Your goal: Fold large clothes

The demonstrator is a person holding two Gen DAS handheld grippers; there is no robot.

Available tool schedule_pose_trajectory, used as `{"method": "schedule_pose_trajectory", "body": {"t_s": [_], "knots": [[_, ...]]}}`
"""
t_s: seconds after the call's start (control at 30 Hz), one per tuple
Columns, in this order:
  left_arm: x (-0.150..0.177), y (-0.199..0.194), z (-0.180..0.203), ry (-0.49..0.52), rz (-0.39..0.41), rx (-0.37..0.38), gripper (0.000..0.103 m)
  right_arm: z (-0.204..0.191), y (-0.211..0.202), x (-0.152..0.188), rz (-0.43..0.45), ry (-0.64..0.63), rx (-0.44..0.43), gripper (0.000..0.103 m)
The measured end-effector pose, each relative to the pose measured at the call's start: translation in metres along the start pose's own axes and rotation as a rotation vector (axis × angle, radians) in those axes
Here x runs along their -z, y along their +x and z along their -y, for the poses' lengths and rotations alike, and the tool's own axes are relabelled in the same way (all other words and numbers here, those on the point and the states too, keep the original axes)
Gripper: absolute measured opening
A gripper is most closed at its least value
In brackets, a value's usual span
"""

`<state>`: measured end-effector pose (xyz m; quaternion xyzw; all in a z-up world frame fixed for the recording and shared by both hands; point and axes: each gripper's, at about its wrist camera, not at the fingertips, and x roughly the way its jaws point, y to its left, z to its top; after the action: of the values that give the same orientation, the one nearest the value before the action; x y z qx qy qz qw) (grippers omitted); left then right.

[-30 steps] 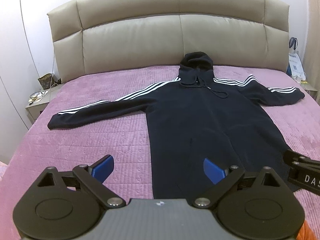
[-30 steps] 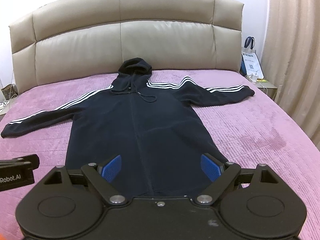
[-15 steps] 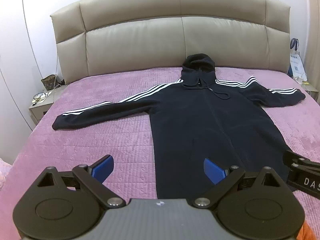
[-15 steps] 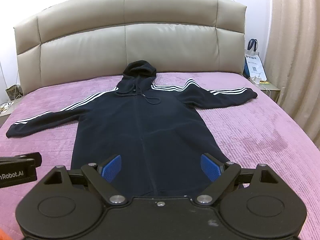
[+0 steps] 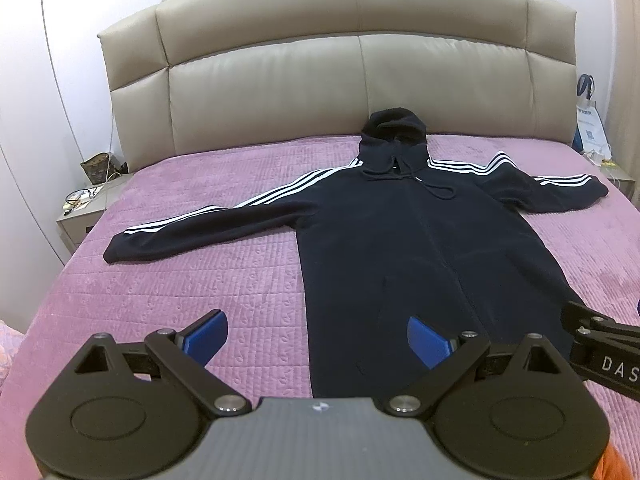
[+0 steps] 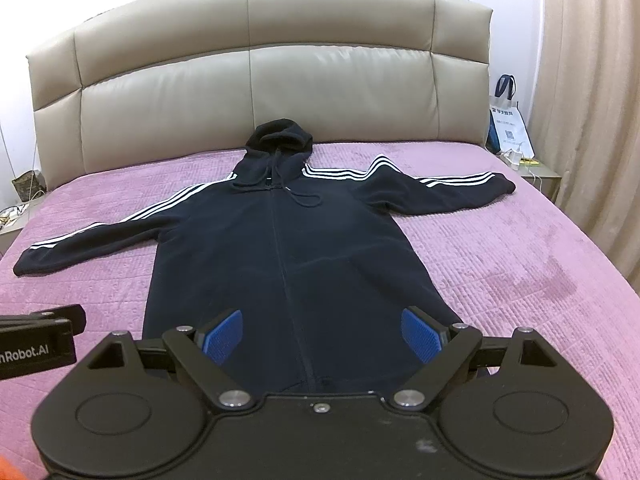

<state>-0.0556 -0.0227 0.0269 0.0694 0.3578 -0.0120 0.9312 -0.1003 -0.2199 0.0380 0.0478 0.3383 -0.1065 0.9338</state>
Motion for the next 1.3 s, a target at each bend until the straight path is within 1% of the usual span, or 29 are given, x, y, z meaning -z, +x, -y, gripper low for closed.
{"method": "schedule_pose_trajectory", "body": {"t_s": [0.33, 0.47, 0.63, 0.77, 0.9, 0.97, 1.07, 1.17, 1.23, 1.3], "knots": [[0.003, 0.000, 0.003, 0.009, 0.001, 0.013, 0.098, 0.001, 0.001, 0.001, -0.010, -0.001, -0.002, 0.103], [0.004, 0.001, 0.003, 0.011, 0.000, 0.034, 0.098, 0.001, 0.002, 0.001, -0.011, 0.000, -0.001, 0.103], [0.006, -0.001, 0.004, 0.010, 0.007, 0.042, 0.097, 0.003, 0.005, 0.002, -0.024, 0.006, -0.007, 0.103], [0.007, 0.003, 0.004, 0.007, 0.002, 0.037, 0.097, 0.004, 0.010, -0.001, -0.021, -0.005, 0.003, 0.103], [0.002, 0.013, 0.005, 0.009, 0.002, 0.039, 0.097, 0.012, 0.027, -0.009, -0.026, -0.014, 0.019, 0.103], [-0.002, 0.022, 0.006, 0.011, -0.003, 0.044, 0.097, 0.018, 0.042, -0.017, -0.034, -0.011, 0.015, 0.103], [-0.016, 0.045, 0.013, 0.014, -0.019, 0.063, 0.097, 0.030, 0.073, -0.032, -0.040, -0.011, 0.011, 0.103], [-0.038, 0.076, 0.023, 0.021, -0.023, 0.077, 0.097, 0.049, 0.112, -0.049, -0.036, 0.009, -0.029, 0.103], [-0.054, 0.100, 0.034, 0.022, -0.021, 0.080, 0.097, 0.070, 0.150, -0.061, -0.026, 0.049, -0.079, 0.103], [-0.072, 0.133, 0.045, 0.014, -0.017, 0.094, 0.097, 0.093, 0.193, -0.072, -0.021, 0.089, -0.095, 0.103]]}}
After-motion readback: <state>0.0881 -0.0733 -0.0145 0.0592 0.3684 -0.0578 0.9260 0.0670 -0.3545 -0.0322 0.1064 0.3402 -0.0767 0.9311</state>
